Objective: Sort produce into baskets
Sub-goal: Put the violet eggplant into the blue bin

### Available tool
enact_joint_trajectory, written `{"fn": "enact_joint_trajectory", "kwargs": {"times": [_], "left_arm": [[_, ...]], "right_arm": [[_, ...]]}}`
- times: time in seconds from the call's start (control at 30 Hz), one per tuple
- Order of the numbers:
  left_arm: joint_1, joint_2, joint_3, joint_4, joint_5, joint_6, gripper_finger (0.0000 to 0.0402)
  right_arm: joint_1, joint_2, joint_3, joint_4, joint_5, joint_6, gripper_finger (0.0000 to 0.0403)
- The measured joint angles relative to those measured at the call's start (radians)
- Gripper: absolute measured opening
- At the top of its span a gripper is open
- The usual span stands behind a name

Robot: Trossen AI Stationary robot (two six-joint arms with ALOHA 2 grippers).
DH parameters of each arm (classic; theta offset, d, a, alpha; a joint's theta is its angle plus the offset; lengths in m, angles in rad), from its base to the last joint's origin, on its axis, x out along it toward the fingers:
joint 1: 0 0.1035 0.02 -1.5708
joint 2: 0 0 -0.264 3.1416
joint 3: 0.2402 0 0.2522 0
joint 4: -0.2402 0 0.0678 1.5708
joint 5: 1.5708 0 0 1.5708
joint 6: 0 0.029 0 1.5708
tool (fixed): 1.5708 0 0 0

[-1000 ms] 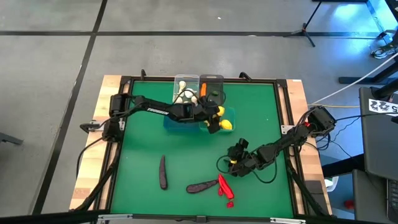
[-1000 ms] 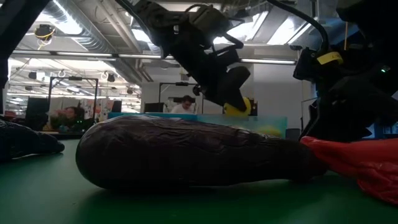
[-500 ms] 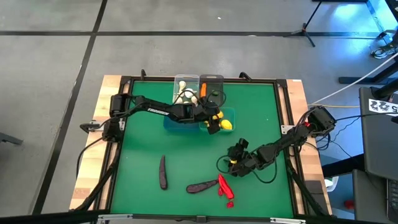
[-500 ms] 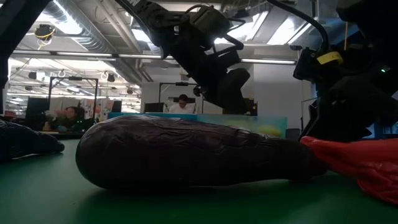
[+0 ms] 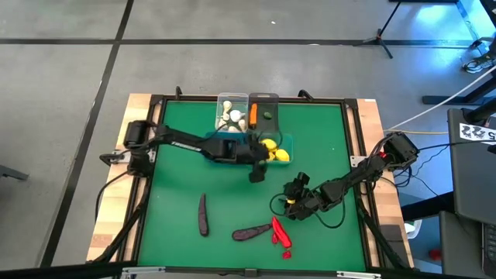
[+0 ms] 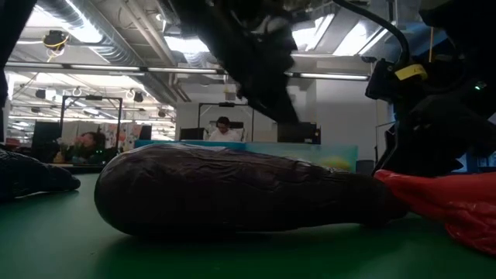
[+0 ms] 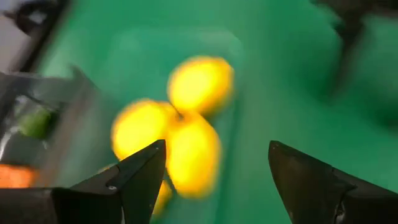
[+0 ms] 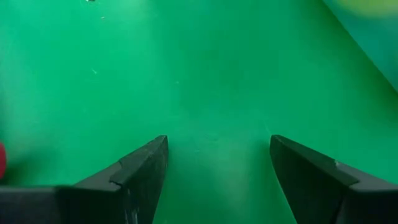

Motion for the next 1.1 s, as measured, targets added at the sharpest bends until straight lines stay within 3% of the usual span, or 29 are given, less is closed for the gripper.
{"fn": "enact_joint_trajectory", "kwargs": {"times": [0.23, 0.37, 0.6, 0.73, 0.9, 1.1], "left_arm": [[-0.170, -0.113, 0.000, -0.269, -0.001, -0.098, 0.0279], [-0.261, -0.165, 0.000, -0.404, -0.031, -0.238, 0.0279], [-0.455, -0.194, 0.000, -0.695, -0.235, -0.769, 0.0279], [-0.561, -0.194, 0.000, -0.748, -0.259, -1.126, 0.0279], [-0.682, -0.188, 0.000, -0.784, -0.336, -1.379, 0.0279], [-0.760, -0.171, 0.000, -0.927, -0.347, -1.647, 0.0278]], "right_arm": [[0.000, 0.000, 0.000, 0.000, 0.001, 0.000, 0.0280], [0.000, 0.000, 0.000, -0.001, 0.002, 0.000, 0.0280], [0.000, 0.000, 0.000, -0.001, 0.004, -0.004, 0.0280], [0.000, 0.000, 0.000, -0.001, 0.005, -0.007, 0.0280], [0.000, 0.000, 0.000, -0.001, 0.004, -0.007, 0.0280], [0.000, 0.000, 0.000, 0.000, 0.004, -0.007, 0.0280]]}}
